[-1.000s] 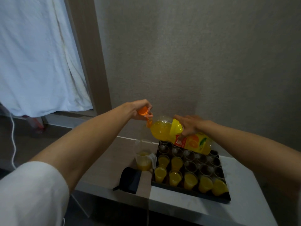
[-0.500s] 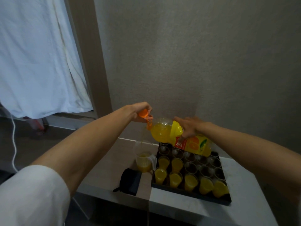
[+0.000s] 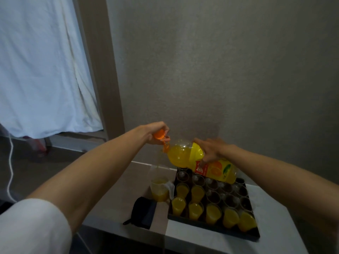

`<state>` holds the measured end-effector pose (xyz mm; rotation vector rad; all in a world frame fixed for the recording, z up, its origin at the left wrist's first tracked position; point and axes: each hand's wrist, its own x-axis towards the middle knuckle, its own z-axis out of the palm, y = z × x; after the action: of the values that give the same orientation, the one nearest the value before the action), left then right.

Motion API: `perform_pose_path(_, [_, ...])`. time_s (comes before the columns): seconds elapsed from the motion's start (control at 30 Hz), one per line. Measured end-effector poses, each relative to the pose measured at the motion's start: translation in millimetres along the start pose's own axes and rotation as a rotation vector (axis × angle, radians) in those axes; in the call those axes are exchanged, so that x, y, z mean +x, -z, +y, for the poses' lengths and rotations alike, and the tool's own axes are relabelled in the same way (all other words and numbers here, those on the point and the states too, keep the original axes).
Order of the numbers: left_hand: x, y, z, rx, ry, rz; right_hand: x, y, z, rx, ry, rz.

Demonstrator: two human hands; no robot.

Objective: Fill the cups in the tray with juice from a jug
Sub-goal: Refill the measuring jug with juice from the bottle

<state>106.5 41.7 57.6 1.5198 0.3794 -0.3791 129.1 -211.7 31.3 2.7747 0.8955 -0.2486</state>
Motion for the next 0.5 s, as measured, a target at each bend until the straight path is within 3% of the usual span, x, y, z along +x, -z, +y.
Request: perform_pose_path(0.5, [4.0,2.3,-2.6,-0.037,-0.014,-0.029,-0.8,0.5,-1.8,0.005,-0.007,0.003])
